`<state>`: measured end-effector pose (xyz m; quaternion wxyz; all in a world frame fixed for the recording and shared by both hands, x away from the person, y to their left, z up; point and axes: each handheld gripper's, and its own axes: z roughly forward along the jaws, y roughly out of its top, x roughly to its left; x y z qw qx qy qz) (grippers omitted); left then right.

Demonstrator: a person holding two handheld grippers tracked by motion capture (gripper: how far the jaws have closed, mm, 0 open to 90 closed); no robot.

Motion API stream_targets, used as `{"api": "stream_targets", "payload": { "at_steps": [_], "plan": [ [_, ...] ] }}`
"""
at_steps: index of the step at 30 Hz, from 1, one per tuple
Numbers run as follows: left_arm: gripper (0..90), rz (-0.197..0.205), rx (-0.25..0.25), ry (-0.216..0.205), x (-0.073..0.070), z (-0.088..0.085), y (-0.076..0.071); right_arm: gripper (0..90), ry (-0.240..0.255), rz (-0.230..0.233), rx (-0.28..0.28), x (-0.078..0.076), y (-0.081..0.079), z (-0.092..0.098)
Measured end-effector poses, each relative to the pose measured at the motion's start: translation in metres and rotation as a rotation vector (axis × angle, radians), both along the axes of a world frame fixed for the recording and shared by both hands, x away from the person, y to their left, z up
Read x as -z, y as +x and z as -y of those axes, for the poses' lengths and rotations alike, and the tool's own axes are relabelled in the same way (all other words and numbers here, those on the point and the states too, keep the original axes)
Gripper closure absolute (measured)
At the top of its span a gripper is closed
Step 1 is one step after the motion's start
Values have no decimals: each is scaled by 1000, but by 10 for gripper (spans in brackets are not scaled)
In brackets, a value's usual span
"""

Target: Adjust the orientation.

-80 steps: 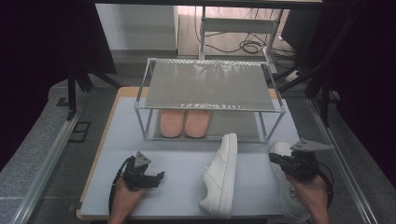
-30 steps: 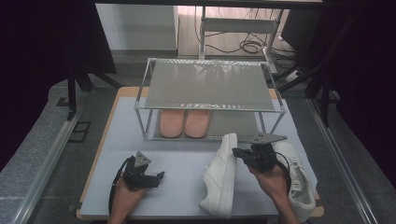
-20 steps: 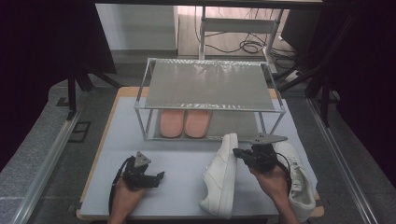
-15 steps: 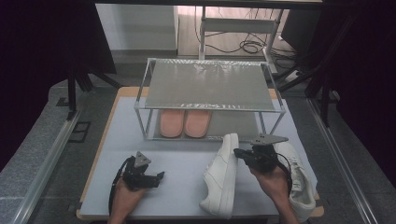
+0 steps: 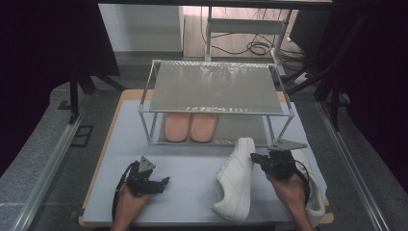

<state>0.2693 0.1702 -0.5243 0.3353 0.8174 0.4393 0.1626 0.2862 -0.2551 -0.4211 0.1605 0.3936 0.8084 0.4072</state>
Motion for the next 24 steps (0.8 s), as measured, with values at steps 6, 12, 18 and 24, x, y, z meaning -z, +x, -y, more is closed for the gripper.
{"api": "stream_targets", "payload": {
  "at_steps": [6, 12, 18, 24],
  "plan": [
    [131, -1, 2, 3, 0, 0, 0, 900, -39, -1, 49, 0, -2, 10],
    [131, -2, 2, 3, 0, 0, 0, 900, -126, 0, 113, 4, -4, 16],
    [131, -2, 3, 3, 0, 0, 0, 900, -281, -8, 197, 18, 2, 12],
    [131, -2, 2, 4, 0, 0, 0, 900, -290, -31, 223, 18, 5, 15]
  ]
}}
